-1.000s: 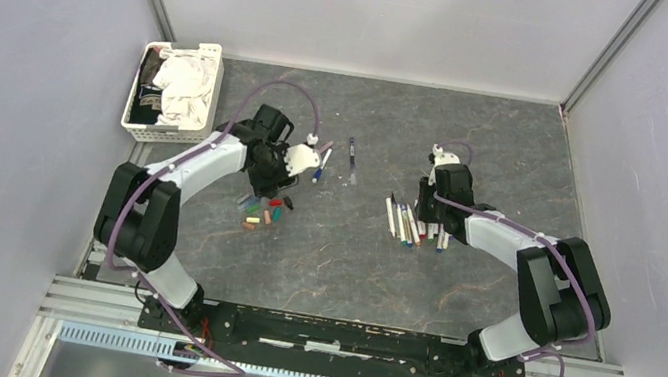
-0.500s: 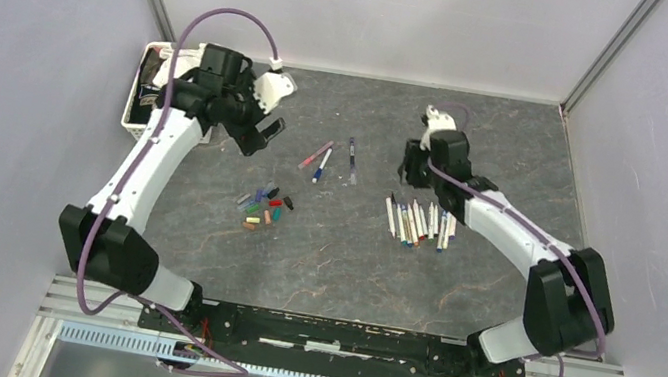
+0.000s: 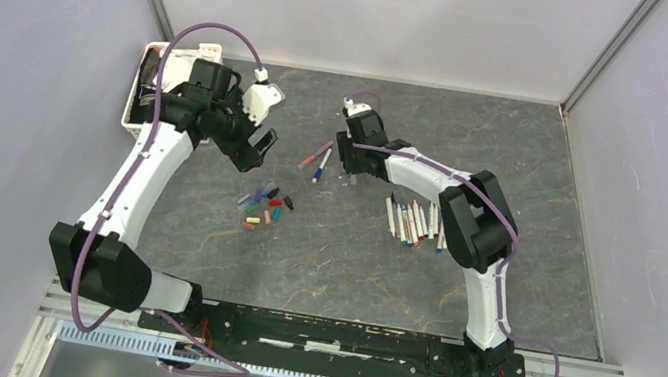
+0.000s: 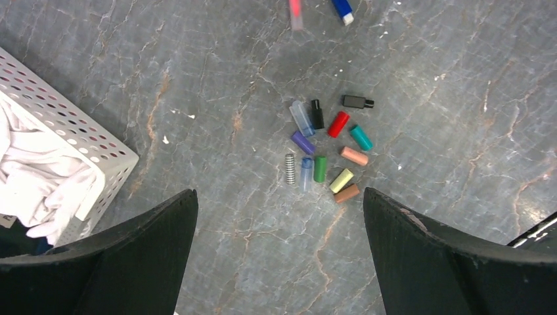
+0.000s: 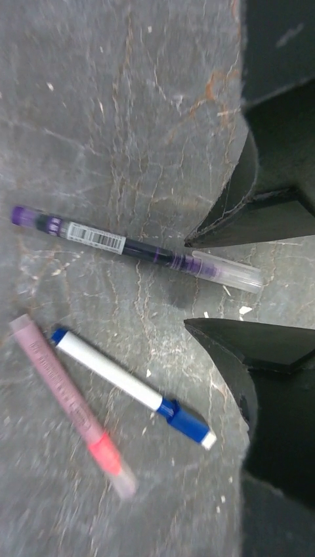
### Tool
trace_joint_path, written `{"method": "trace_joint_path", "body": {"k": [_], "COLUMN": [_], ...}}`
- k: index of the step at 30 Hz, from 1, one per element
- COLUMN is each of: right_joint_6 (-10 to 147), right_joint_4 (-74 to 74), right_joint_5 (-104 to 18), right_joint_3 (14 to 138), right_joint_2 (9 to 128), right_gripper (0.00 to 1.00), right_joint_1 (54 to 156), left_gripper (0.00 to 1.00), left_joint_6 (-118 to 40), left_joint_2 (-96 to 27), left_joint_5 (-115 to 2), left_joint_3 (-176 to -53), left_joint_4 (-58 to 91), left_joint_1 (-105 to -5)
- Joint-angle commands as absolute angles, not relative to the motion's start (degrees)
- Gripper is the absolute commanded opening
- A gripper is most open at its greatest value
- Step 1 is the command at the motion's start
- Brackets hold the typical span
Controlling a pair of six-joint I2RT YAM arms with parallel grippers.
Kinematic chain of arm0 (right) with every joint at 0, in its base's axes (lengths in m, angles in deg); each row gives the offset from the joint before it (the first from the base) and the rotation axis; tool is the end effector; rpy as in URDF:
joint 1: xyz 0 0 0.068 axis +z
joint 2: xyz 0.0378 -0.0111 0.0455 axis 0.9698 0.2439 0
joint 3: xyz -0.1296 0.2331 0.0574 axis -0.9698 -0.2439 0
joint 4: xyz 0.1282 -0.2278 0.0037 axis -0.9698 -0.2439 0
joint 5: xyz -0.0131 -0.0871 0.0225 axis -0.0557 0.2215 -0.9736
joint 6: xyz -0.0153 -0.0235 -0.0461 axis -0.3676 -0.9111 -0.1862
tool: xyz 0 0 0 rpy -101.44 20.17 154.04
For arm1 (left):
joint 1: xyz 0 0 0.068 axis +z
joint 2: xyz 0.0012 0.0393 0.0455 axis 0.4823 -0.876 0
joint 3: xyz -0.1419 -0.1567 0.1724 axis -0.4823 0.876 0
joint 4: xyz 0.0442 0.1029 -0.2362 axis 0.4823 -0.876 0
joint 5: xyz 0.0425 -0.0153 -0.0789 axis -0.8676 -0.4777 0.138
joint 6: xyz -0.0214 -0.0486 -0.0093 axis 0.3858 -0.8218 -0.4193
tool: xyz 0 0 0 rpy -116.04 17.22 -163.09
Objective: Open the pen caps
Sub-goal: Pick up the pen from the center of the board.
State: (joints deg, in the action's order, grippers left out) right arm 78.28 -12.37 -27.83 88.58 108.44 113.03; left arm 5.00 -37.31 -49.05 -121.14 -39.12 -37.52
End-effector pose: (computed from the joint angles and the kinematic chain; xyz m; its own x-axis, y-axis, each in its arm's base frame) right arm 0.3783 0.2807 0.1797 -0.6939 -0.1713 -0.6994 -0.3417 0.9333 0.1105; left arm 0.2700 -0.0512 0.3475 -0.4994 0.6030 -0.6221 0.6871 0.7130 0.1396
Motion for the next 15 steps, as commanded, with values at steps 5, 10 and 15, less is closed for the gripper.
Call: {"method": "trace_joint_path", "body": {"k": [5, 10, 15], "right_joint_6": [77.46, 77.64, 80.92], "right_joint_4": [-16.93, -17.07, -17.05], "right_joint_5": [-21.38, -21.64, -24.17], "right_joint_3": [96.17, 97.37, 97.97], "right_joint_2": [114.47, 116.76, 116.93], "right_gripper": [0.40, 0.32, 0.13], "right_joint_1": [113.29, 113.37, 112.86], "left_gripper": [1.00, 1.00, 1.00], "left_joint_6": [1.82, 2.27, 1.82], "left_joint_2": [-31.97, -30.72, -30.22], "left_joint_5": [-44.63, -42.58, -39.94], "left_joint_3": [-120.07, -119.44, -118.57], "left_joint_4": [-39.14, -40.01, -40.61], "left_joint_1": [-37.25, -37.19, -37.27]}}
